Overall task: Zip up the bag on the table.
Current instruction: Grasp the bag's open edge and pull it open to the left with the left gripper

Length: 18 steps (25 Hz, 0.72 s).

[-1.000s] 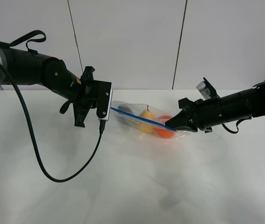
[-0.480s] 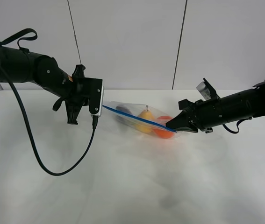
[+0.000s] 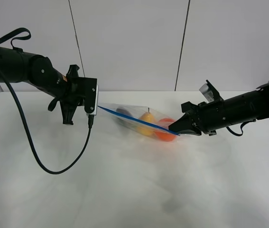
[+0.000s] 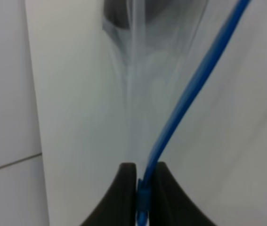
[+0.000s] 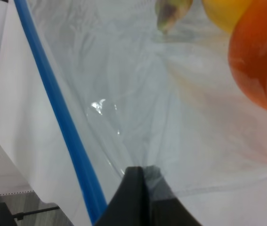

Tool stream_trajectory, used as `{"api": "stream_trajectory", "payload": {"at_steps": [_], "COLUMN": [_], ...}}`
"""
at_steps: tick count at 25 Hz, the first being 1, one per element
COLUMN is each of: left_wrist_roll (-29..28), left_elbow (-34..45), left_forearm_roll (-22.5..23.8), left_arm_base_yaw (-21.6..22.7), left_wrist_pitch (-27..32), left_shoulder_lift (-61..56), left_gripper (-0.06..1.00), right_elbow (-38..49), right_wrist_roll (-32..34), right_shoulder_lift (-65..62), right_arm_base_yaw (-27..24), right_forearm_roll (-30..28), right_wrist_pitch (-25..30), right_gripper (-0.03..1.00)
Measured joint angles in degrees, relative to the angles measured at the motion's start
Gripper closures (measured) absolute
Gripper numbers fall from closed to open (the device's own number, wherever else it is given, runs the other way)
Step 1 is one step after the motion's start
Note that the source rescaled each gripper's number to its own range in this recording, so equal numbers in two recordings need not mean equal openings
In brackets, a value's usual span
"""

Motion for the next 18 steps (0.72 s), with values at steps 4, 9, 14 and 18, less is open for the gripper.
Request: {"api": "stream_trajectory", "payload": {"at_steps": [4,9,14,18], "left_wrist_roll": [0.0,0.0,0.0,-0.87], "left_elbow": [0.0,0.0,0.0,0.0], "left_forearm_roll": [0.18,0.31,0.31,0.31], "left_arm_base_yaw": [0.39,0.57,0.57,0.57], "left_wrist_pitch": [0.0,-0.05,-0.05,-0.05], "left_shoulder_lift": [0.0,0.0,0.0,0.0], "left_gripper": [0.94,0.94,0.94,0.94], "right_elbow": [0.0,0.0,0.0,0.0], "right_wrist_roll": [0.0,0.0,0.0,0.0], "right_shoulder_lift": [0.0,0.0,0.0,0.0], "right_arm_base_yaw": [0.0,0.0,0.0,0.0], "right_forearm_roll": [-0.28,-0.46,-0.46,-0.48], "right_wrist_pitch": [-0.25,-0.45,-0.45,-0.45], "right_gripper": [0.97,0.97,0.97,0.97]}}
